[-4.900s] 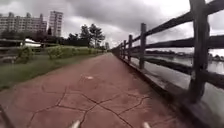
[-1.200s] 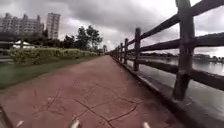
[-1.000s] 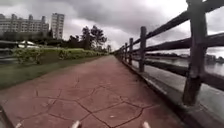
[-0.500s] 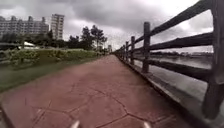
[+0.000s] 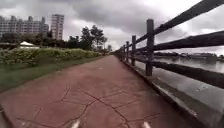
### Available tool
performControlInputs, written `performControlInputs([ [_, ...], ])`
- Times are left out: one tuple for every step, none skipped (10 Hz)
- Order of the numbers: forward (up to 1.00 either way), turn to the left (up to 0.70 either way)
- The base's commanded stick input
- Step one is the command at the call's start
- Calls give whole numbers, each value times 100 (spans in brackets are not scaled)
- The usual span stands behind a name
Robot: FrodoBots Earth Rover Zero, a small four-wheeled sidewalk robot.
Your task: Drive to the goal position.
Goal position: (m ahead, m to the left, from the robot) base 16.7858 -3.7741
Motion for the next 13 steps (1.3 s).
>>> performControlInputs([
  [50, 0],
  [50, 0],
  [50, 0],
  [50, 0],
  [50, 0],
  [50, 0],
  [50, 0],
  [50, 0],
  [50, 0],
  [50, 0],
  [50, 0],
  [50, 0],
  [50, 0],
])
